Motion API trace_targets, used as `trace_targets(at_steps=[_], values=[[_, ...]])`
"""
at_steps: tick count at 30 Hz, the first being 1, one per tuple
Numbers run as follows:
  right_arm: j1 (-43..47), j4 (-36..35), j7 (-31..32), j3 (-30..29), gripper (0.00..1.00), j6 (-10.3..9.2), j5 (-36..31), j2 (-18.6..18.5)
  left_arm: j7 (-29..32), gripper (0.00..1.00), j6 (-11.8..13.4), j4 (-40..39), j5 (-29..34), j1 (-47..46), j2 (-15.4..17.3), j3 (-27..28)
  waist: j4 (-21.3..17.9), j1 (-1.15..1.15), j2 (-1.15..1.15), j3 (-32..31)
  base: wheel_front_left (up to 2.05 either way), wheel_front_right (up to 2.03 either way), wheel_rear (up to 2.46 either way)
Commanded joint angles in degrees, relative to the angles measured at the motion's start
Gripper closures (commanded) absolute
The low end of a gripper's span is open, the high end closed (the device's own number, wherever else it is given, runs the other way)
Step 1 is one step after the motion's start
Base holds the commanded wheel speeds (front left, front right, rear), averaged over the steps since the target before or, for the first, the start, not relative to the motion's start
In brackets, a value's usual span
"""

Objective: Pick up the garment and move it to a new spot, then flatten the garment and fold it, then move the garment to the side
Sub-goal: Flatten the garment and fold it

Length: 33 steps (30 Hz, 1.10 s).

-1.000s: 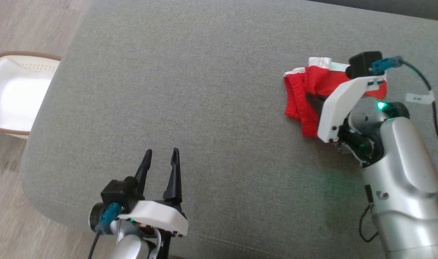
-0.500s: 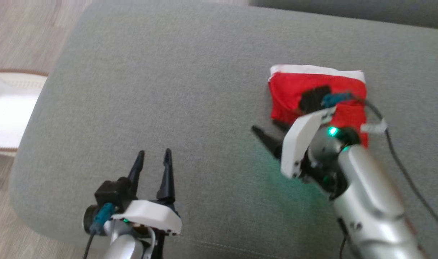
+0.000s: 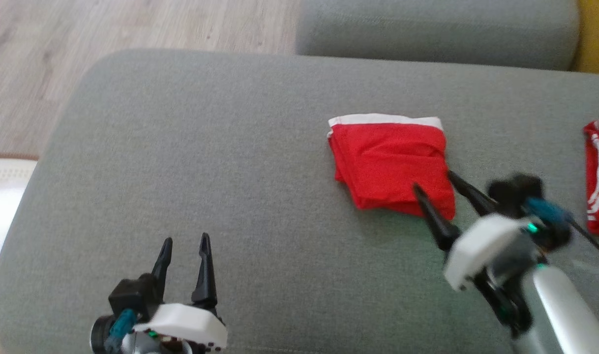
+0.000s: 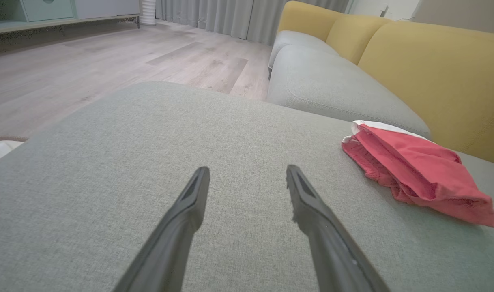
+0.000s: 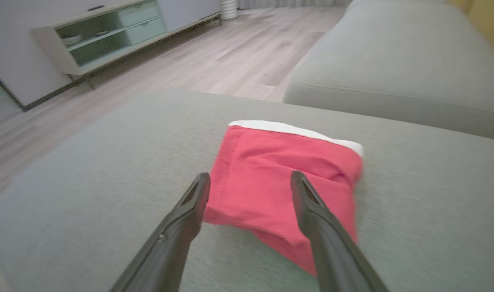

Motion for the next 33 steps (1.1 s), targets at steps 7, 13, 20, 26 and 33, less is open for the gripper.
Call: trace_targets(at_steps=[7,13,20,26,33], values=[[10.22,-3.91,-13.95,-8.98,0.00,0.39,-9.54,-0.49,-0.71,0.00,-0.08,-2.03,2.59,0.52,1.69,2.29,-1.35,0.00,0.00,-3.88,0.00,0.00,0.00],[17.09,-1.52,-24.20,-14.74,0.00,0.39,-14.47,3.03,-0.71,0.00,-1.16,-0.94,4.48,1.97,2.49,2.66,-1.56,0.00,0.00,-5.66,0.00,0.00,0.00],[19.83,3.58,-29.62,-16.50,0.00,0.39,-16.51,6.05,-0.71,0.00,-2.07,-0.29,5.51,4.41,2.52,3.95,-2.68,0.00,0.00,-7.36,0.00,0.00,0.00],[19.34,5.66,-31.02,-16.64,0.00,0.39,-17.35,7.03,-0.71,0.00,-2.65,-0.36,6.38,5.09,2.03,4.72,-3.16,0.00,0.00,-7.36,0.00,0.00,0.00],[18.11,6.53,-31.39,-16.63,0.00,0.39,-17.73,7.34,-0.71,0.00,-3.32,-0.40,7.43,4.94,1.39,5.07,-3.03,0.00,0.00,-6.70,0.00,0.00,0.00]])
